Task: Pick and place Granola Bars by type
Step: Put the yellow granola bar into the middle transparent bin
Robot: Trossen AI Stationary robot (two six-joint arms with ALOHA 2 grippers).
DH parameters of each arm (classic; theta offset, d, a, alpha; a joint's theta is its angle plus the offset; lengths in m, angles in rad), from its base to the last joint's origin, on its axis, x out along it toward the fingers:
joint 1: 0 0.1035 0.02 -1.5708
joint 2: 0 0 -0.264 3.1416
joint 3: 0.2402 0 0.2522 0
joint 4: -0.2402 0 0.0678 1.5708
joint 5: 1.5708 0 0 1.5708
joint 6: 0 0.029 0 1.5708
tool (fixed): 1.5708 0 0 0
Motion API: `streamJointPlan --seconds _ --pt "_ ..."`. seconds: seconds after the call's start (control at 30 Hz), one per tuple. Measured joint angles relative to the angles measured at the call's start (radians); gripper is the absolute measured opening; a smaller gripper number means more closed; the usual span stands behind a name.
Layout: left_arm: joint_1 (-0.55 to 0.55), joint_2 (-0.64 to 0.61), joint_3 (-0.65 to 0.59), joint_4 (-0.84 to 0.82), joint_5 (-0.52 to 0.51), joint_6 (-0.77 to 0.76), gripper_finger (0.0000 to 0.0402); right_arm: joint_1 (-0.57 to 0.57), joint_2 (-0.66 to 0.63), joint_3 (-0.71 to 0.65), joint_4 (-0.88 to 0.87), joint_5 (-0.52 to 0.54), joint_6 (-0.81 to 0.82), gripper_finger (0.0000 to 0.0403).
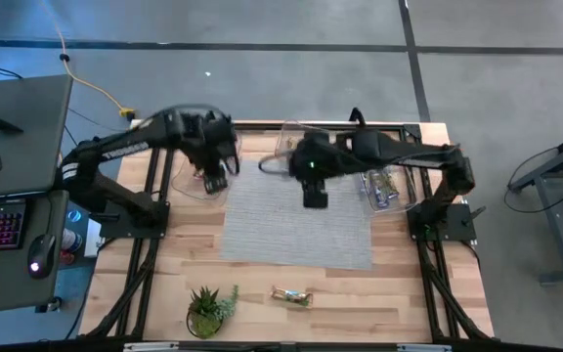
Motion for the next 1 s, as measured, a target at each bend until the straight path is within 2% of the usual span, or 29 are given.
streamJointPlan --seconds 0.07,0.17,0.33,0.43,0.57,0.73,0.83,1.0 --pt "-0.078 -0.039 -0.097 0.106 0.005 -0.018 0.0156 0.021 -0.036 -0.083 0.02 -0.048 0.002 0.0146" --pt "-0.199 -0.086 -0.234 0.279 0.005 -0.058 0.0156 0.064 -0.09 -0.23 0.115 -0.064 0.05 0.0146" --pt "-0.375 -0.115 -0.382 0.507 -0.028 -0.154 0.0156 0.165 -0.168 -0.534 0.438 -0.057 0.08 0.0146" --pt "-0.459 -0.114 -0.412 0.538 -0.094 -0.195 0.0156 0.252 -0.191 -0.71 0.672 -0.051 0.113 0.0146" --pt "-0.537 -0.114 -0.421 0.544 -0.172 -0.262 0.0156 0.365 -0.203 -0.885 0.964 0.032 0.192 0.0146" --pt "-0.587 -0.114 -0.421 0.57 -0.188 -0.313 0.0156 0.501 -0.201 -1.071 1.308 0.093 0.213 0.0146" --pt "-0.6 -0.114 -0.421 0.58 -0.187 -0.346 0.0156 0.57 -0.195 -1.14 1.463 0.134 0.239 0.0146" --pt "-0.597 -0.114 -0.421 0.598 -0.191 -0.415 0.0156 0.661 -0.146 -1.149 1.561 0.23 0.252 0.0146"
